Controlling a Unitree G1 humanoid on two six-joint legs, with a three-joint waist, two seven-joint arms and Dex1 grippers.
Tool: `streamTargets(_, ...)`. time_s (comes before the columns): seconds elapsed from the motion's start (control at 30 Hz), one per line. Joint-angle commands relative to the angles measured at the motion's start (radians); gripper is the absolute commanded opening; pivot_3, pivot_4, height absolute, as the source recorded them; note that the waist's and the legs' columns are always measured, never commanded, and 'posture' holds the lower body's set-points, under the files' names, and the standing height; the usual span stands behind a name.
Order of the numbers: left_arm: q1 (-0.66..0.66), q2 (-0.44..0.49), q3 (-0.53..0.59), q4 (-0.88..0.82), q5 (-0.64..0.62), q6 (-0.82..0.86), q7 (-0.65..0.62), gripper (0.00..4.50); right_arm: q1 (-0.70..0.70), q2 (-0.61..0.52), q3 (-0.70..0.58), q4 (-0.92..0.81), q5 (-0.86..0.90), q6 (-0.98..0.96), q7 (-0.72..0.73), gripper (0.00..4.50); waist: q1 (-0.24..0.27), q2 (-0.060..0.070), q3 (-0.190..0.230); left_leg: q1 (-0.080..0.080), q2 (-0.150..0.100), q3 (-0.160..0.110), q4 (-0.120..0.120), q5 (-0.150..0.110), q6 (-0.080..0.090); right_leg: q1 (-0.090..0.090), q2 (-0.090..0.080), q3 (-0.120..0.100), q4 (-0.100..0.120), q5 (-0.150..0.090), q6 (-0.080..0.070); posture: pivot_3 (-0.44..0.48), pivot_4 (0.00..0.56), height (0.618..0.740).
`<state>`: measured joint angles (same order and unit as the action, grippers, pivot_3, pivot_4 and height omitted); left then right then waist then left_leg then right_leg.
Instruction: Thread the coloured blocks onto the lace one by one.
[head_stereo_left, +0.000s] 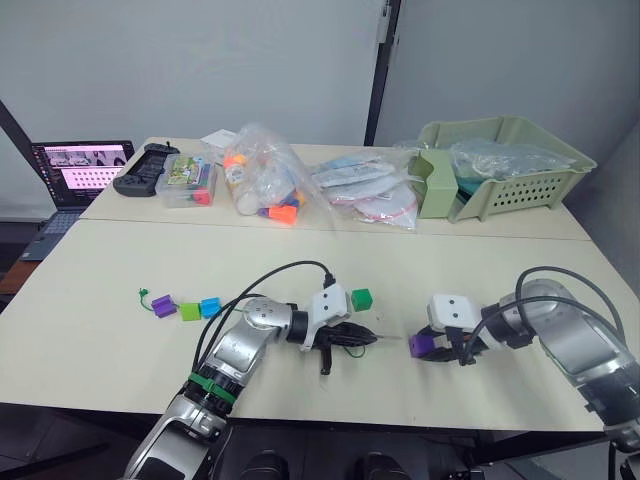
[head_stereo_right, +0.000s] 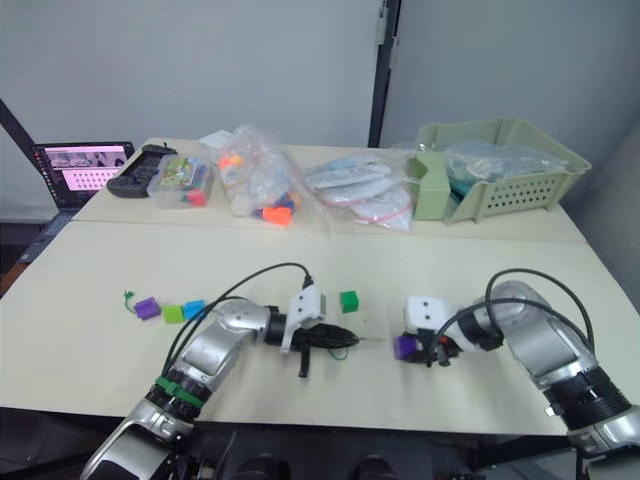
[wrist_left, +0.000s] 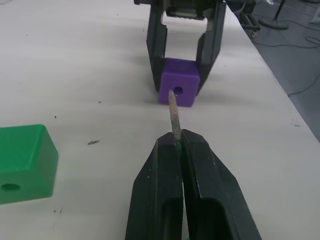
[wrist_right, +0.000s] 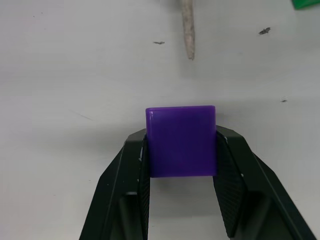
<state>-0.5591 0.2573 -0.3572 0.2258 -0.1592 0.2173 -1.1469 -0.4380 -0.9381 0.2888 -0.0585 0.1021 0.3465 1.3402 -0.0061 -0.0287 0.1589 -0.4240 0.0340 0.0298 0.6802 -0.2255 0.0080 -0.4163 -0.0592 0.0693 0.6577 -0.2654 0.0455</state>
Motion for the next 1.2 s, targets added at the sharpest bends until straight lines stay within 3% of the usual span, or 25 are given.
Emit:
streamTargets(0.03,-0.029,-0.021,-0.007,0.008,0.002,-0.028,0.001,0.0,0.023,0.013,-0.044,-0.063,0.03,0.052,-0.032,1.17,0.0,0.0,0.0,0.0,0.0,0.0,0.0,0.0,0.0,0.0,0.0,0.0,0.0,0.0,0.0,0.0,0.15,0.732)
streamTargets(0.97,-0.081,-0.089,-0.044,0.12,0.036,-0.084,-0.032,0.0,0.086,0.019,-0.075,-0.087,0.028,0.073,-0.088,1.17,-0.005,0.0,0.0,0.001,0.0,0.0,0.0,0.0,0.0,0.001,0.0,0.0,0.0,0.0,0.0,0.0,0.15,0.732)
streamTargets(1.2,-0.133,-0.158,-0.058,0.225,0.055,-0.132,-0.023,0.0,0.089,0.03,-0.076,-0.103,0.039,0.093,-0.098,1.17,-0.005,0.0,0.0,0.001,0.0,0.0,0.001,0.0,0.0,0.001,0.0,0.0,0.0,0.0,0.0,0.0,0.15,0.732)
